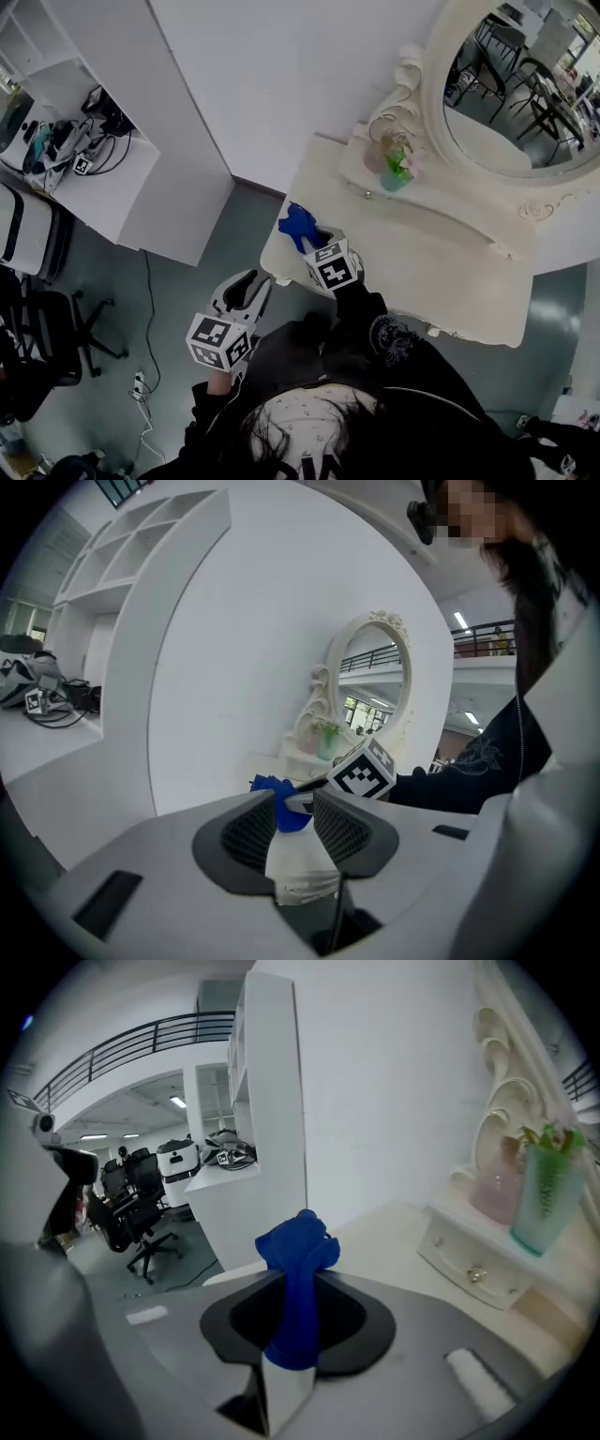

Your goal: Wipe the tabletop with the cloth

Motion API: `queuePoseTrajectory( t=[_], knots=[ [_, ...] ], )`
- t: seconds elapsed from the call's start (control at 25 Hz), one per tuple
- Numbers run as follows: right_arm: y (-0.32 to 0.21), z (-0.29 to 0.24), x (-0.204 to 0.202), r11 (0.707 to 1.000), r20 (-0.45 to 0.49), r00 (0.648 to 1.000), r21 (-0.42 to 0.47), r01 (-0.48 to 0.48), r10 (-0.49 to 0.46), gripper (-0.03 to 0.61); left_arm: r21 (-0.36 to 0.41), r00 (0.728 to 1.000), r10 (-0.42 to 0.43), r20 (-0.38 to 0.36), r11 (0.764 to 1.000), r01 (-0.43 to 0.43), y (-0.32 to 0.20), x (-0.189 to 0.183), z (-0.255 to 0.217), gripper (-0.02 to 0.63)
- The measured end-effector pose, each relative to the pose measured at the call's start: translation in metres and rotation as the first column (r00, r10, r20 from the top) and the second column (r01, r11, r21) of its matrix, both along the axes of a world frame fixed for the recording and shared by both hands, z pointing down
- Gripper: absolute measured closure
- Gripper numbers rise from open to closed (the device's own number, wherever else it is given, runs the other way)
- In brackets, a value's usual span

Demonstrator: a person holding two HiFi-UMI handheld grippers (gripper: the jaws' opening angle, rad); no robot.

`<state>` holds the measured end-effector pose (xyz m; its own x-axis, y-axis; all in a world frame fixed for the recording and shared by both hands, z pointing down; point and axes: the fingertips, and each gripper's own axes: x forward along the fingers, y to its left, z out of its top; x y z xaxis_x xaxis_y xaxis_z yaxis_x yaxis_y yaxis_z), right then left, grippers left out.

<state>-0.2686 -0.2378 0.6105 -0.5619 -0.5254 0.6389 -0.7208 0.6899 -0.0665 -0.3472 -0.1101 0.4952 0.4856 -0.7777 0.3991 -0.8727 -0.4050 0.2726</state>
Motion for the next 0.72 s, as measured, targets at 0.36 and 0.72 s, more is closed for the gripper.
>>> queuePoseTrajectory(
  t=[0.36,0.72],
  knots=[
    [0.007,0.053,-0.022,0.998,-0.111,0.992,-0.025,0.062,-0.064,0.491,-0.004,0.998,-0.066,0.014,0.998,0.066,0.013,-0.028,0.001,0.489],
    [0.005,0.052,0.009,1.000,-0.081,0.997,-0.013,0.002,-0.003,0.492,0.010,0.999,0.040,-0.006,0.999,-0.040,-0.002,0.011,0.000,0.489]
  ],
)
